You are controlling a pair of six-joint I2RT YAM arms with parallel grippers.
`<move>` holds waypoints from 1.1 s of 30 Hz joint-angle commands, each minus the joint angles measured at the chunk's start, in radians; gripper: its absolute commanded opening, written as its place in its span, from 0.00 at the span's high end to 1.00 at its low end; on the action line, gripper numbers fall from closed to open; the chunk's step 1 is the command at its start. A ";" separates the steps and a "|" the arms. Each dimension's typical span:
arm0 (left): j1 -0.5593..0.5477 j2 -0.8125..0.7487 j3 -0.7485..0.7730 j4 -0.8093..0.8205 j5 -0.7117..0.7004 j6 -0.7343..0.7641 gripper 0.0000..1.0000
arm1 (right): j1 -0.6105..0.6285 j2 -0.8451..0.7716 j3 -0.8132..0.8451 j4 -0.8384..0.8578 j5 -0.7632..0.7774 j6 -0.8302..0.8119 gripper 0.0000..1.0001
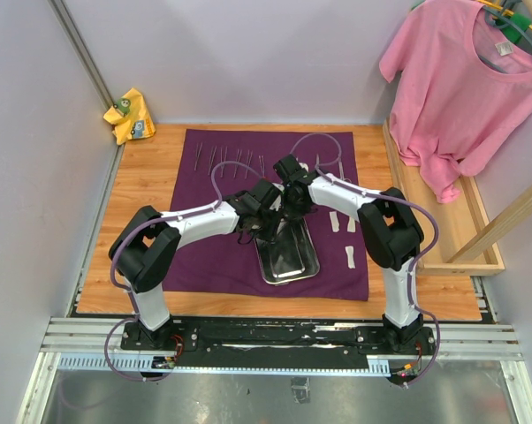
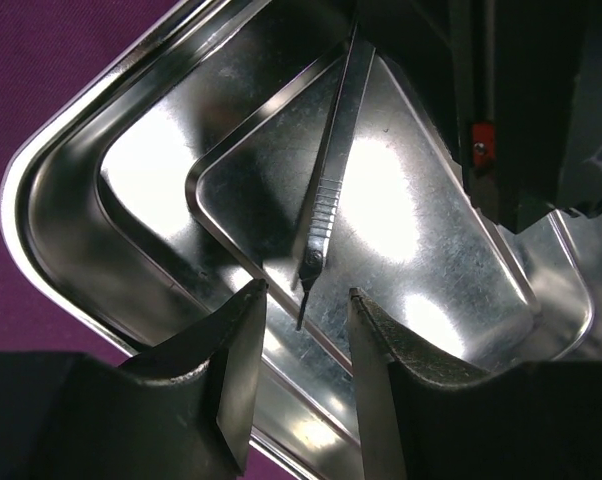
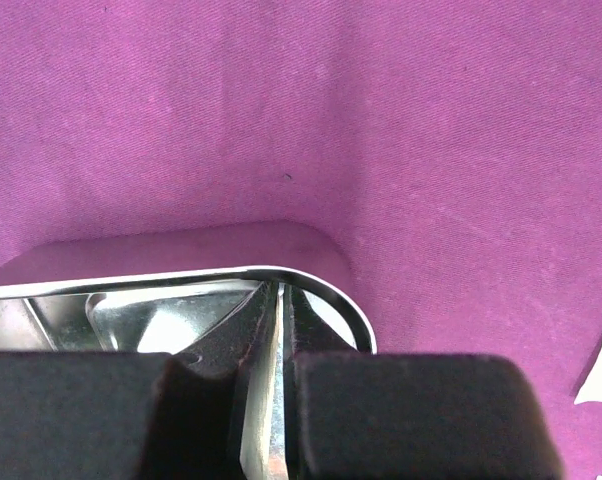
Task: Open and lay out the surgical kit
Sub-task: Pick up the medical item from the container.
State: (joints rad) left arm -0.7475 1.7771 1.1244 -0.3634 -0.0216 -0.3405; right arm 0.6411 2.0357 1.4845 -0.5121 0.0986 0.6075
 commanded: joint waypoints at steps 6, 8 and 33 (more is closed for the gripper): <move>-0.001 0.010 -0.003 0.012 0.034 0.019 0.55 | 0.016 0.038 0.027 -0.052 0.030 0.016 0.94; -0.001 0.015 -0.002 0.011 0.035 0.022 0.55 | 0.016 0.037 0.026 -0.052 0.031 0.015 0.94; -0.001 0.048 0.030 -0.038 -0.016 0.033 1.00 | 0.015 0.012 0.046 -0.071 0.039 -0.001 0.94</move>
State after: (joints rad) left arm -0.7475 1.8244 1.1465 -0.3794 -0.0292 -0.3088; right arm 0.6415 2.0460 1.4998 -0.5522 0.1062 0.6075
